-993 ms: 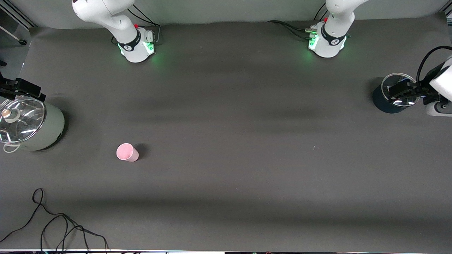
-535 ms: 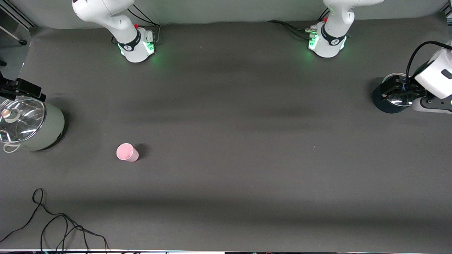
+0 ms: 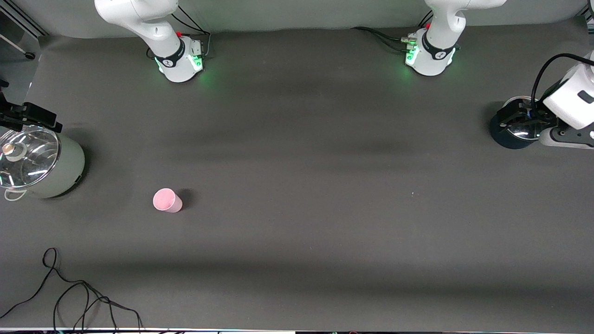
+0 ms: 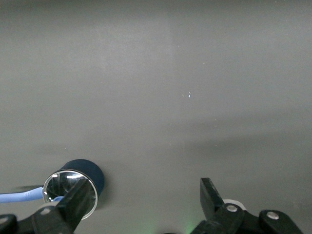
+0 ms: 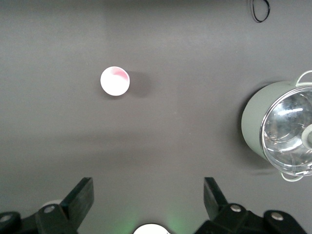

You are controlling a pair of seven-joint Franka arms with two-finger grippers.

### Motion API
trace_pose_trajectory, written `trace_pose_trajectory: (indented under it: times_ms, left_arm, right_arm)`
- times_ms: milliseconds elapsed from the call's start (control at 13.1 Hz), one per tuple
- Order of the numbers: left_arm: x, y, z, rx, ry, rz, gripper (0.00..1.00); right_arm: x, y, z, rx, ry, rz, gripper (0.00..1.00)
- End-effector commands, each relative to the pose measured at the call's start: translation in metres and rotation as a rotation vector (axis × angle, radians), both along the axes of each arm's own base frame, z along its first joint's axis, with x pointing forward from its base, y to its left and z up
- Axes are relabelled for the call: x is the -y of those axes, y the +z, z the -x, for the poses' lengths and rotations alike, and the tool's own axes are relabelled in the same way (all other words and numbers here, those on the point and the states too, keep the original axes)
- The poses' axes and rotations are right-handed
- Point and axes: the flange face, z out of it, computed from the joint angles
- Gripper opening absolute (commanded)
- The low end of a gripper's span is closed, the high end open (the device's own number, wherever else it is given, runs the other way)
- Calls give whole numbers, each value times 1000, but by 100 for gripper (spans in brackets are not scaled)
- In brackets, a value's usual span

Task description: Transfer pink cup from left to right arm

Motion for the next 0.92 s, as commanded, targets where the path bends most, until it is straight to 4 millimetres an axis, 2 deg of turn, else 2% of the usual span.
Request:
trace_pose_trajectory:
  times_ms: [0, 153, 306, 458, 535, 840]
  left_arm:
    - [-9, 5, 7, 12, 14, 11, 100]
    - [-12, 5, 6, 13, 17, 18, 100]
    - [-12, 5, 6, 13, 17, 18, 100]
    - [-10, 5, 7, 11, 15, 20, 100]
    - [-10, 4, 6, 11, 15, 23, 100]
    - [-13, 0, 5, 4, 18, 24, 100]
  right_arm:
    - [-3, 7, -1, -1, 31, 13, 100]
    - [-3, 8, 1, 4, 32, 13, 100]
    - [-3, 13, 14, 17, 32, 9, 100]
    - [-7, 12, 13, 16, 40, 12, 100]
    - [-20, 11, 12, 16, 65, 19, 100]
    - [-30, 5, 7, 9, 83, 11, 100]
